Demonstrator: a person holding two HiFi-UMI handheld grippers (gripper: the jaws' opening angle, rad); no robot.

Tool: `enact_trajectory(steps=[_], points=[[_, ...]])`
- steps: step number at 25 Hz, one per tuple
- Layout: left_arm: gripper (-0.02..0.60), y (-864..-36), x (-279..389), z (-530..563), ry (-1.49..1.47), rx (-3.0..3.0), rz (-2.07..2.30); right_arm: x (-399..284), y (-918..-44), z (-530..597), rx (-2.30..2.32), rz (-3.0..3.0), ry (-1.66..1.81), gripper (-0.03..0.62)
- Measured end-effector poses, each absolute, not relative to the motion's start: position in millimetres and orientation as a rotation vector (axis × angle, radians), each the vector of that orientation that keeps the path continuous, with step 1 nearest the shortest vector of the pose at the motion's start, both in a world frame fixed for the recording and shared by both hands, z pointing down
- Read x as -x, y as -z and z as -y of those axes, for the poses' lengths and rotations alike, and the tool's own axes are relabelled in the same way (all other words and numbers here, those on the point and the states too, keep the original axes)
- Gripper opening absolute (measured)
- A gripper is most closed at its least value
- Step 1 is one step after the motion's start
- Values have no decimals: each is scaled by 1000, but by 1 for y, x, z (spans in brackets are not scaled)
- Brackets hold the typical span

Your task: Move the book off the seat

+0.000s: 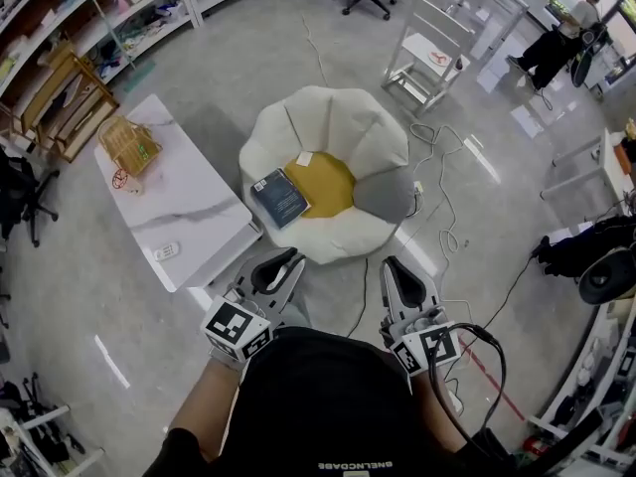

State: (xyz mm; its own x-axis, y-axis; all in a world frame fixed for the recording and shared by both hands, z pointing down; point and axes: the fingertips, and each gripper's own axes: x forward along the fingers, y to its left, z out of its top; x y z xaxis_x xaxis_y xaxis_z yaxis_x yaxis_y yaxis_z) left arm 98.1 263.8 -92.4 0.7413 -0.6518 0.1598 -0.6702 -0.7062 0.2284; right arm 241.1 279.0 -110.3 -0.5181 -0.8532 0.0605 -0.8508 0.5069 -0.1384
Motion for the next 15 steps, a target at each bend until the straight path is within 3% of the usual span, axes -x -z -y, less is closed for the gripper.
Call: enact_trajectory(steps=[15], points=[[63, 82, -33, -140, -102, -2633, 960, -185, 104, -150, 1638, -2715, 325, 50]])
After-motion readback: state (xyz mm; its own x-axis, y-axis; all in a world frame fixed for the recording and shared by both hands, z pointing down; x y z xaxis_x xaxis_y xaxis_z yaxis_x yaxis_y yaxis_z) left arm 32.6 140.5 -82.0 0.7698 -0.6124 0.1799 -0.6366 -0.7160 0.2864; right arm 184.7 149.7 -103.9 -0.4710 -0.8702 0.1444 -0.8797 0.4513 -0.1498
